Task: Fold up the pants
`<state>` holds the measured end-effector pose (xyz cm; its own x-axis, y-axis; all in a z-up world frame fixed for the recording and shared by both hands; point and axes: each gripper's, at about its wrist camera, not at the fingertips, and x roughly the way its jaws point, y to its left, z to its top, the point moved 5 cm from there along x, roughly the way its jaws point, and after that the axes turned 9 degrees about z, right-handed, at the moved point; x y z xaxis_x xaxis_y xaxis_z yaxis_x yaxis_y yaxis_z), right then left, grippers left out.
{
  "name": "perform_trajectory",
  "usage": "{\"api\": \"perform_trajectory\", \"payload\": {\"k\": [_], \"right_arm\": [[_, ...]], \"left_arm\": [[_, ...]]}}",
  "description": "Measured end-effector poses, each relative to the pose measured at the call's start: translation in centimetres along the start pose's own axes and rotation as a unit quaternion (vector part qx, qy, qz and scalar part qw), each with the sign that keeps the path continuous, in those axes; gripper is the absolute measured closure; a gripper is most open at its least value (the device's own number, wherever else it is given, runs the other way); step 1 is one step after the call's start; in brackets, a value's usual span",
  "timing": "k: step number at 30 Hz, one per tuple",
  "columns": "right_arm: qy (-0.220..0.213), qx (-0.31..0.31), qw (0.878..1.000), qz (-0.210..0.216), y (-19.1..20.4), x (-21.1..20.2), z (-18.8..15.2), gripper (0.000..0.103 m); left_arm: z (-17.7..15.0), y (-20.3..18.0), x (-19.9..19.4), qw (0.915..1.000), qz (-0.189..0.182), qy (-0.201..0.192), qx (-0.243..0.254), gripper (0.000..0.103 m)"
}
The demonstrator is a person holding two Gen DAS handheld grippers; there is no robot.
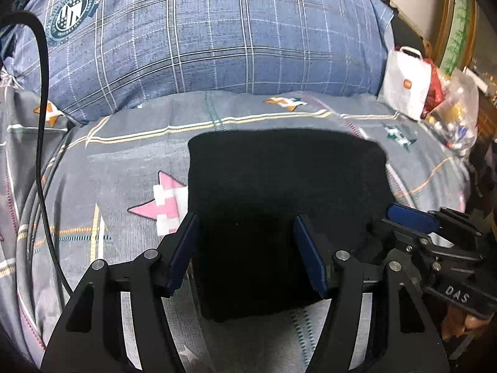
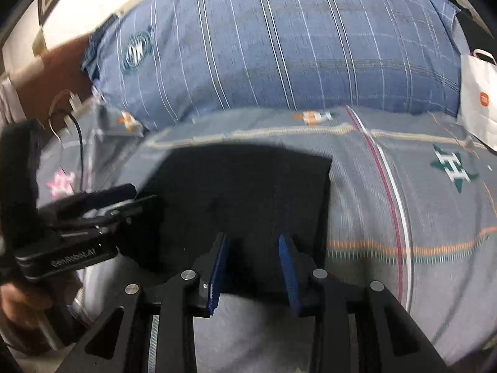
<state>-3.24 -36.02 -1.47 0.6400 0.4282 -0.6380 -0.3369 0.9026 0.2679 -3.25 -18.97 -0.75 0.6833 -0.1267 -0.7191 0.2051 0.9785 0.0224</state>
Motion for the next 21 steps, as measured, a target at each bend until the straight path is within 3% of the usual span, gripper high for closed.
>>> {"api": "perform_trajectory", "payload": {"k": [3,9,15,21], "right_arm": [[-0.007,-0.009,1.0,-0.012,0.3,0.0,-0.3,0.07],[-0.033,0.012,0.999,0.004,0.6,-2.1,1.0,0.066],[-0.032,0.037,0.999,0.012,0.7,-1.8,0.9,0.066],[-0.037,0.033,0.999,0.009,1.3,-2.0,1.2,0.058]], "left_arm": [[0.0,0.2,0.1,0.9999,0.0,0.003,-0.012,0.035],[0.3,0.8,-1.3,0.9997,0.005,-0.008,-0.024,0.035],[0.2,1.5,-2.1,0.9993,0.011,-0.015,-0.033,0.035],[0.2,2.0,-2.5,0.9989,0.012,-0.015,-0.042,0.035]]}}
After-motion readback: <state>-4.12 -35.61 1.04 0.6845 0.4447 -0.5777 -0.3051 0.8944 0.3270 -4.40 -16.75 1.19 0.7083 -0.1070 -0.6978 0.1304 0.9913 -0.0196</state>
